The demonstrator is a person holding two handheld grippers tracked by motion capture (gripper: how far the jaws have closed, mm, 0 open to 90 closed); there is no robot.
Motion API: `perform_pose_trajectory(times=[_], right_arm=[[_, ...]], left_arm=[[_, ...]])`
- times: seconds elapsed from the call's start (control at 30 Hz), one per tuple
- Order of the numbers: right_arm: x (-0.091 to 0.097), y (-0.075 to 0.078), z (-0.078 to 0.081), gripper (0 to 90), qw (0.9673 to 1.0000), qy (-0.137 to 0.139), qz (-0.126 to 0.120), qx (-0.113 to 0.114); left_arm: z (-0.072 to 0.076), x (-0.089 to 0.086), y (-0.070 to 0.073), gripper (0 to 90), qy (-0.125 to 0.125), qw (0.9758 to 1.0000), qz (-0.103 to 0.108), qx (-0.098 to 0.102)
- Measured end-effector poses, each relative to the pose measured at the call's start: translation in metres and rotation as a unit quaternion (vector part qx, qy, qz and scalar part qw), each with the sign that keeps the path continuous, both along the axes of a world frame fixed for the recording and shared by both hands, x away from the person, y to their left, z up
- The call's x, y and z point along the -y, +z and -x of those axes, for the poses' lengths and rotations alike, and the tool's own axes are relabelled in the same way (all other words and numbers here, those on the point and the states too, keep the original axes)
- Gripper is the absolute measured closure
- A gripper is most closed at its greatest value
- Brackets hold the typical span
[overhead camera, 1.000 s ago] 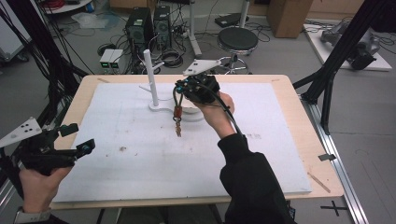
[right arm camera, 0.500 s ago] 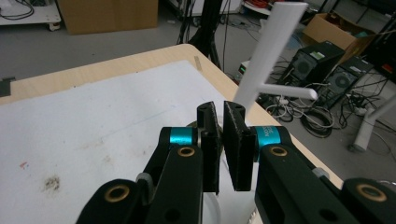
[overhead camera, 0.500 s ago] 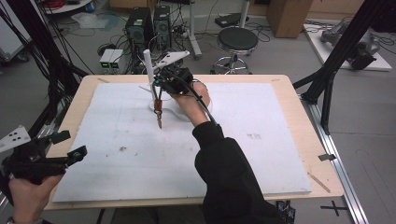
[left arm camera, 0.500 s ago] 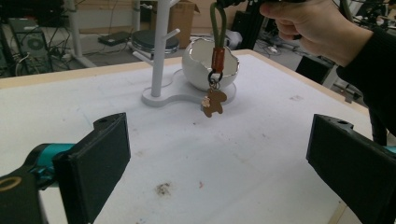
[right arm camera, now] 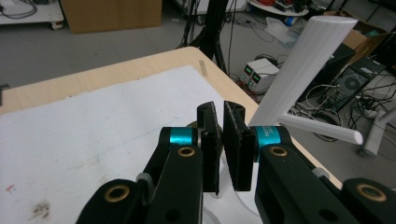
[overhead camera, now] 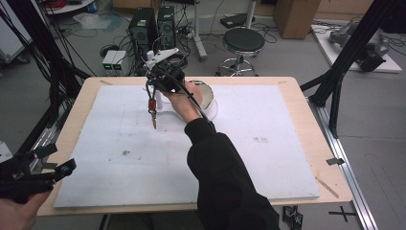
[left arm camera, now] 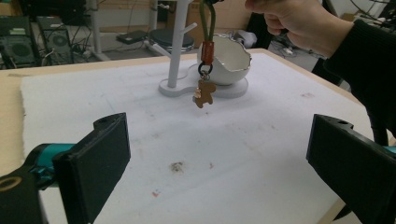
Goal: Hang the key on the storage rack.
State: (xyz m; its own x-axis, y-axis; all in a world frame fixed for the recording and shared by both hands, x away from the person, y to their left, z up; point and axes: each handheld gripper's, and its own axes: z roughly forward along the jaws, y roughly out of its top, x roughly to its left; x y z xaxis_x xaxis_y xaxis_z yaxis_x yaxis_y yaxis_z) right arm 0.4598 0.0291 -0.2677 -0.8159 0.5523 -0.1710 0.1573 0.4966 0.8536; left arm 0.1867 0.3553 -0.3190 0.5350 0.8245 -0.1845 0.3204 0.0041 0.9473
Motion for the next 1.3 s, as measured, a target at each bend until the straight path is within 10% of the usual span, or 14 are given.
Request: perform_pose_trajectory(times=[0.47,0.87,1.3], right_arm=[[-0.009,-0.027,-0.024,83.4,0.9989,-0.027,0.016,-0.034],[0.032,0.003,-0.009,10.7,0.9931,0.006,-0.09,-0.075],[0.108,0.001,0.034,10.7,0.9968,0.021,-0.065,-0.043]], left_arm=[[0.012,-0.013,0.0,6.7,0.023,0.9997,-0.002,0.001],[0.002,-0.006,0.004,6.7,0.012,0.9999,-0.004,0.003],[-0.034,0.017,0.009,6.7,-0.023,0.9997,-0.002,0.005]])
